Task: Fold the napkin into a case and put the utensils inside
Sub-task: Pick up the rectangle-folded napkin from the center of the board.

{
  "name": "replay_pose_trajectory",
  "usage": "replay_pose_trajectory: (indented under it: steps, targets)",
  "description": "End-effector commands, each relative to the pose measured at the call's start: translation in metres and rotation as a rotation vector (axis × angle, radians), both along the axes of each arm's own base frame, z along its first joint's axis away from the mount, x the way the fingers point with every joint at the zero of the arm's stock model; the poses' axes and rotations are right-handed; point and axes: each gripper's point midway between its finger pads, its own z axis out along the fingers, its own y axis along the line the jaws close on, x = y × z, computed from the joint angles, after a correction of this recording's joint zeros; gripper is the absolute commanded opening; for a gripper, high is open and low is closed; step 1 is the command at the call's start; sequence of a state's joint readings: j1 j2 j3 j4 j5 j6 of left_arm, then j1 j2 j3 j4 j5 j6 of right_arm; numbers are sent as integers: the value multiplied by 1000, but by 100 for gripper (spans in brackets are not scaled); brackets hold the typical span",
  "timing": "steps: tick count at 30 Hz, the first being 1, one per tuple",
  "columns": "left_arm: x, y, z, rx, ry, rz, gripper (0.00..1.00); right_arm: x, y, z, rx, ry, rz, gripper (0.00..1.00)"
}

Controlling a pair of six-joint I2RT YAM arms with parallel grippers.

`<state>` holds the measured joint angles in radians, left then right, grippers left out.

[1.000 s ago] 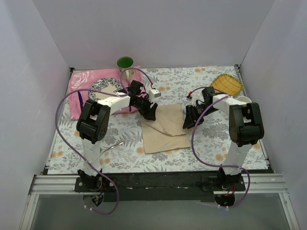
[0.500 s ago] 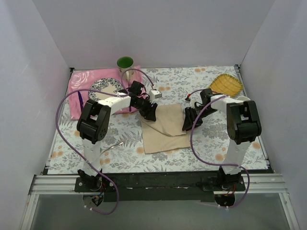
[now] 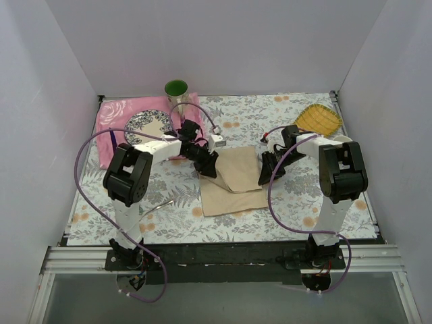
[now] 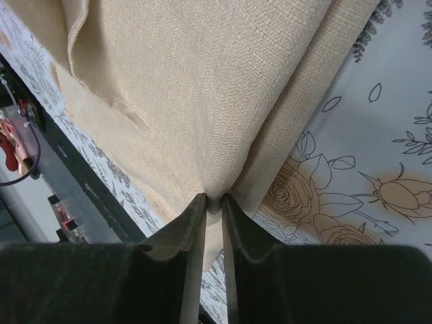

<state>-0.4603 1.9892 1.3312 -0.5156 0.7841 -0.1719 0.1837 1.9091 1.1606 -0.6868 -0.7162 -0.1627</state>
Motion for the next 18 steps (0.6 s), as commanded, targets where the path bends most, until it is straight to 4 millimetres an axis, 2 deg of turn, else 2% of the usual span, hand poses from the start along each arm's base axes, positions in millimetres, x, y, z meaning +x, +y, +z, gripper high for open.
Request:
replay_pose_trajectory:
  steps: [1,3,4,8,12,14,16,17,18]
  targets:
    - [-18,12,25,-25,-116,-97,29,0,2,4,1,8,16,21]
    - [-22,19,26,-13,-141,-104,34,0,1,4,0,12,16,20]
    - [-26,22,20,-6,-156,-122,35,-1,1,3,1,14,17,20]
    - [-26,23,24,-18,-183,-107,43,-1,1,3,-1,13,18,20]
    - [-28,23,25,-24,-199,-109,48,-1,1,5,-5,14,20,25]
    - [-31,24,29,-36,-228,-132,54,0,-1,6,-11,13,18,28]
    - [-39,27,28,-44,-252,-161,56,1,-1,7,-15,8,19,31]
    - [-43,29,37,-57,-297,-176,56,2,-1,7,-16,8,20,31]
    - [-51,34,29,-53,-316,-201,56,2,-1,7,-17,10,20,31]
